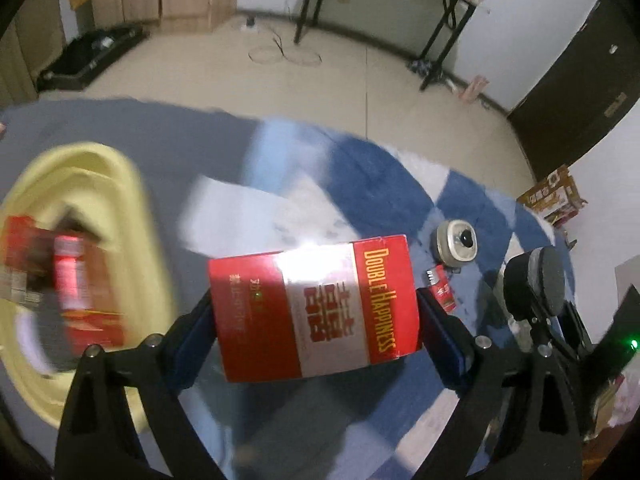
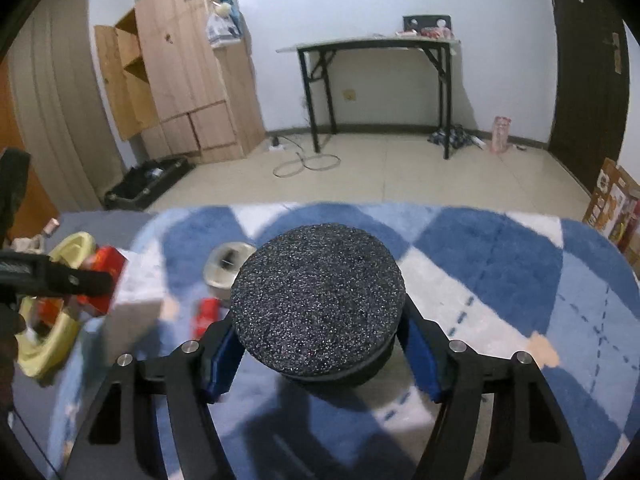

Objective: Organize rigid objects
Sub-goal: 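Grasp the second black puck with the right tool while the left tool grasps the Double Happiness box, then place the puck in the tray with the right tool while the left tool places its box, then grasp the silver round tin with the left tool while the right tool grasps the red lighter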

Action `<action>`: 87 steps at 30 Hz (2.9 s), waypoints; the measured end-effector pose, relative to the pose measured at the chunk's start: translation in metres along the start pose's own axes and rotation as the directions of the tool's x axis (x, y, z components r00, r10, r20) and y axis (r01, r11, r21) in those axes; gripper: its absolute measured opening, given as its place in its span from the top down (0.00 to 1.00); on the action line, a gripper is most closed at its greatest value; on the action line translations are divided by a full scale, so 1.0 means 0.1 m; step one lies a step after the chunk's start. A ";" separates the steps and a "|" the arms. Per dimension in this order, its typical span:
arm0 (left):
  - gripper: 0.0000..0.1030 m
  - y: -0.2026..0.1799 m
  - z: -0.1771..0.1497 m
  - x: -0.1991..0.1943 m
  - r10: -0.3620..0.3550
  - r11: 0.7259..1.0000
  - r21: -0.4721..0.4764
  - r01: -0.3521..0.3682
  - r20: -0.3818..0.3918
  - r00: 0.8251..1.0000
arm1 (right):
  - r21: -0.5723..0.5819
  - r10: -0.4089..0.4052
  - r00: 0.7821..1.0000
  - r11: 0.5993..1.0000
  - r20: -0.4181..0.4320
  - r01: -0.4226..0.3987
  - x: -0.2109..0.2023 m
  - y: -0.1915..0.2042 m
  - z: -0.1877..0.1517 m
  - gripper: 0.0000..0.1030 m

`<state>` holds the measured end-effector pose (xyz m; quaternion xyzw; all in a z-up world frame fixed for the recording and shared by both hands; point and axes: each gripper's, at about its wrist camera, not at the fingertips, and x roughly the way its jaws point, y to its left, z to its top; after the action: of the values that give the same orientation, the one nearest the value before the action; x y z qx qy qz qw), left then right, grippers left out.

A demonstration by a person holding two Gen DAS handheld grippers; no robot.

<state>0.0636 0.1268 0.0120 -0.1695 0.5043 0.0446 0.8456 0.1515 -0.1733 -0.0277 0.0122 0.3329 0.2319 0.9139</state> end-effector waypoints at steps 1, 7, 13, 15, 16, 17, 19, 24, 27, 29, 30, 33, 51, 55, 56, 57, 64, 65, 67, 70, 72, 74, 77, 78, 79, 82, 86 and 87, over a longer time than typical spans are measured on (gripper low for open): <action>0.10 0.16 0.03 -0.15 0.008 1.000 -0.010 -0.008 0.016 1.000 | -0.008 0.025 1.000 1.000 0.007 -0.025 -0.07 0.09 0.03 0.32; 0.10 1.44 -0.12 -0.98 0.155 0.987 -0.068 -0.149 0.096 0.983 | -0.195 0.234 0.971 0.951 -0.056 -0.240 -0.38 1.17 0.07 0.32; 0.10 2.36 -0.19 -0.83 0.223 0.962 -0.160 -0.219 0.009 0.975 | -0.345 0.388 0.898 0.830 -0.209 -0.439 -0.39 2.58 -0.25 0.32; 0.10 2.48 -0.27 -0.72 0.183 0.963 -0.195 -0.185 -0.028 0.983 | -0.343 0.409 0.868 0.802 -0.282 -0.489 -0.25 3.00 -0.37 0.32; 0.10 2.52 -0.31 -0.65 0.171 0.966 -0.192 -0.175 -0.041 0.984 | -0.339 0.404 0.860 0.798 -0.312 -0.498 -0.18 3.13 -0.41 0.32; 0.10 2.52 -0.34 -0.58 0.167 0.968 -0.181 -0.173 -0.049 0.985 | -0.338 0.400 0.850 0.792 -0.341 -0.509 -0.09 3.29 -0.48 0.32; 0.10 2.51 -0.40 -0.42 0.162 0.971 -0.164 -0.172 -0.072 0.984 | -0.358 0.377 0.851 0.787 -0.366 -0.503 0.04 3.48 -0.56 0.32; 0.10 2.60 -0.36 -0.20 0.134 0.969 -0.199 -0.146 -0.072 0.988 | -0.356 0.337 0.859 0.804 -0.385 -0.475 0.45 3.74 -0.49 0.32; 0.09 2.67 -0.30 -0.10 0.111 0.964 -0.233 -0.126 -0.079 0.991 | -0.385 0.318 0.873 0.802 -0.370 -0.456 0.58 3.83 -0.45 0.32; 0.08 2.70 -0.27 -0.07 0.077 0.960 -0.262 -0.098 -0.087 0.993 | -0.382 0.309 0.875 0.808 -0.372 -0.448 0.68 3.87 -0.41 0.31; 0.07 2.71 -0.27 -0.08 0.075 0.958 -0.269 -0.095 -0.081 0.994 | -0.382 0.303 0.877 0.811 -0.373 -0.442 0.72 3.89 -0.40 0.31; 0.00 2.73 -0.27 -0.22 0.059 0.956 -0.284 -0.070 -0.049 0.997 | -0.381 0.301 0.875 0.811 -0.380 -0.444 0.77 4.02 -0.43 0.20; 0.00 0.86 0.15 -0.79 -0.052 0.999 -0.002 0.052 0.006 0.999 | -0.197 0.086 0.990 0.975 -0.115 -0.107 -0.28 1.75 -0.35 0.01; 0.00 0.41 0.21 -0.65 -0.062 0.998 0.027 0.063 -0.023 0.998 | -0.087 -0.032 0.987 0.996 -0.155 0.018 -0.02 0.99 -0.46 0.22; 0.00 0.32 0.23 -0.61 -0.054 0.998 0.042 0.056 -0.029 0.998 | -0.059 -0.027 0.986 0.998 -0.163 0.017 0.05 0.88 -0.47 0.24; 0.00 0.23 0.24 -0.59 -0.046 0.997 0.057 0.048 -0.033 0.998 | -0.052 -0.014 0.987 0.999 -0.158 0.006 0.10 0.84 -0.46 0.24; 0.00 -0.48 0.34 -0.09 -0.018 0.988 0.154 0.030 -0.079 0.997 | -0.165 0.044 0.988 0.984 -0.150 -0.068 0.56 0.87 -0.49 0.68; 0.00 -0.59 0.34 0.01 -0.018 0.986 0.165 0.031 -0.081 0.997 | -0.154 0.055 0.990 0.985 -0.131 -0.075 0.56 0.82 -0.50 0.79; 0.00 -0.83 0.34 0.24 -0.024 0.981 0.188 0.040 -0.087 0.996 | -0.100 0.084 0.989 0.990 -0.118 -0.096 0.52 0.68 -0.52 0.79; 0.00 -1.19 0.32 0.64 -0.032 0.979 0.199 0.054 -0.115 0.993 | -0.016 0.033 0.997 0.999 -0.072 -0.034 0.32 0.33 -0.54 0.79; 0.00 -1.36 0.29 0.82 -0.041 0.977 0.205 0.066 -0.124 0.991 | 0.108 -0.022 0.998 0.994 -0.056 0.028 0.21 -0.10 -0.54 0.79; 0.01 -1.54 0.25 1.06 -0.010 0.975 0.221 0.040 -0.135 0.991 | 0.186 -0.054 0.997 0.981 -0.051 0.062 0.13 -0.42 -0.55 0.79; 0.11 -1.65 0.21 1.33 0.020 0.978 0.210 0.010 -0.138 0.990 | 0.246 -0.069 0.997 0.966 -0.042 0.077 0.10 -0.67 -0.58 0.79; 0.26 -1.65 0.19 1.40 0.023 0.980 0.200 0.006 -0.145 0.989 | 0.264 -0.063 0.997 0.962 -0.038 0.070 0.10 -0.71 -0.59 0.79; 0.35 -1.65 0.18 1.49 0.034 0.982 0.190 -0.004 -0.156 0.987 | 0.270 -0.061 0.998 0.961 -0.036 0.068 0.11 -0.72 -0.59 0.79; 0.53 -1.62 0.14 1.47 0.071 0.980 0.194 -0.052 -0.094 0.993 | 0.240 -0.064 0.997 0.968 -0.037 0.071 0.11 -0.69 -0.59 0.79; 0.53 -1.47 0.13 1.23 0.028 0.980 0.199 -0.011 -0.081 0.996 | 0.210 -0.056 0.998 0.976 -0.035 0.062 0.16 -0.60 -0.54 0.79; 0.53 -1.40 0.11 1.09 0.013 0.979 0.204 0.001 -0.069 0.998 | 0.202 -0.050 0.998 0.978 -0.031 0.056 0.11 -0.58 -0.54 0.79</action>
<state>0.1608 -0.0110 -0.0443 -0.0818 0.5358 -0.0107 0.8403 0.1497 -0.2274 -0.0865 0.0934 0.3670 0.1725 0.9093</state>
